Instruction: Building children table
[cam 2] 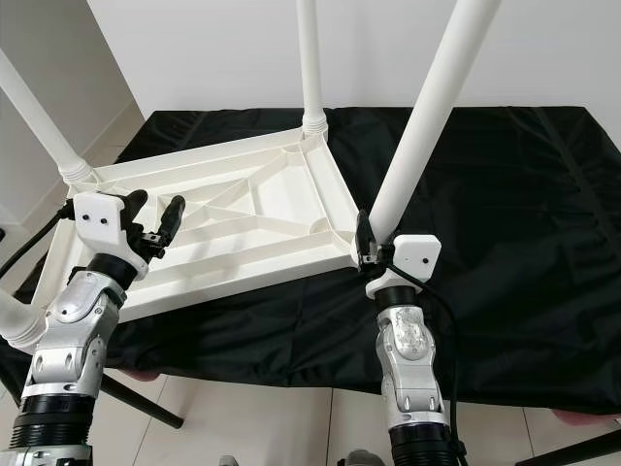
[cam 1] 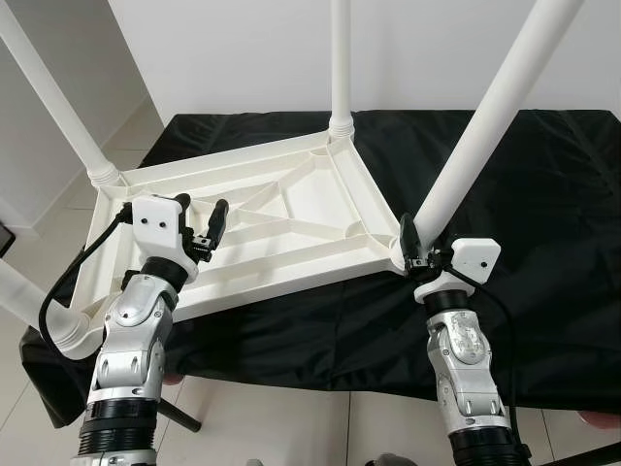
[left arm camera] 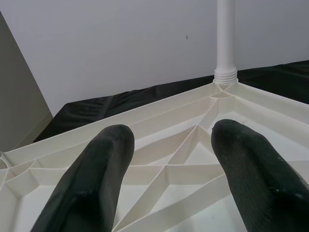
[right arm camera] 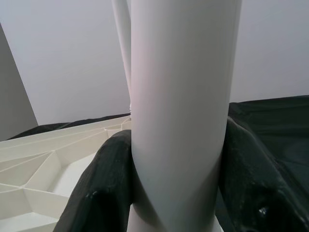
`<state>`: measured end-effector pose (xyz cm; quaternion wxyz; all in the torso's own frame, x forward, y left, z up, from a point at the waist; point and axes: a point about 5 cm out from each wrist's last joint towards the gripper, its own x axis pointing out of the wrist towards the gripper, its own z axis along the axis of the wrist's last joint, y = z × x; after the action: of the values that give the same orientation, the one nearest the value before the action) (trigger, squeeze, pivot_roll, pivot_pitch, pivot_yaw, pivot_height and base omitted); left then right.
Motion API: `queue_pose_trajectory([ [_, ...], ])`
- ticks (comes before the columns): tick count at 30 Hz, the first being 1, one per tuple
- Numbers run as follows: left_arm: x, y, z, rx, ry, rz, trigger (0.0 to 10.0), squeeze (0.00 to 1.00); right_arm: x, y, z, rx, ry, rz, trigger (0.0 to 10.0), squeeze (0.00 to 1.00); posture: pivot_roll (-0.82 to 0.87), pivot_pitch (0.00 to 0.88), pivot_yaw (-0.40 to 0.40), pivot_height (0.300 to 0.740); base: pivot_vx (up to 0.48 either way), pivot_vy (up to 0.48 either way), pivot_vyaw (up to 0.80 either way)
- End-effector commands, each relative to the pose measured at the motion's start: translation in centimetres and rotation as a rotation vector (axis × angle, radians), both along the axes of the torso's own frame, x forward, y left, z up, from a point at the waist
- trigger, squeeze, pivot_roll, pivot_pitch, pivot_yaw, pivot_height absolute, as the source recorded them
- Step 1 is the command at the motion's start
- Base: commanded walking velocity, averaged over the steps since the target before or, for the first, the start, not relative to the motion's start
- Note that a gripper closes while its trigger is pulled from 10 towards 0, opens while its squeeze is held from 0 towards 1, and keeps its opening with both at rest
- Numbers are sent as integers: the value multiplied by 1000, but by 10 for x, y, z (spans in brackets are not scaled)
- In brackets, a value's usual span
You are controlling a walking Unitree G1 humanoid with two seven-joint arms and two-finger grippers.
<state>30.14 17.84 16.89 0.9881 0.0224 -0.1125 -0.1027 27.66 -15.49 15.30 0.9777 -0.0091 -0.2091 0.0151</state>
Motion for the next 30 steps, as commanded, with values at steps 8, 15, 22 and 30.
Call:
queue_pose_trajectory([
  [8,0,2,-6,-6,26,-2,10000,0,7,6,3,-11,-13,19,10000,0,-98,0,150,740,0,0,0],
  [15,1,0,-7,-22,15,20,10000,0,7,3,3,-32,-12,33,10000,0,-97,0,116,740,0,0,0],
  [22,-2,-5,-8,-41,-1,20,10000,0,12,3,8,-53,-31,54,10000,0,-89,0,90,740,0,0,0],
  [30,-4,-5,-5,-45,-20,21,10000,0,13,1,14,-63,-51,60,10000,0,-90,0,84,740,0,0,0],
])
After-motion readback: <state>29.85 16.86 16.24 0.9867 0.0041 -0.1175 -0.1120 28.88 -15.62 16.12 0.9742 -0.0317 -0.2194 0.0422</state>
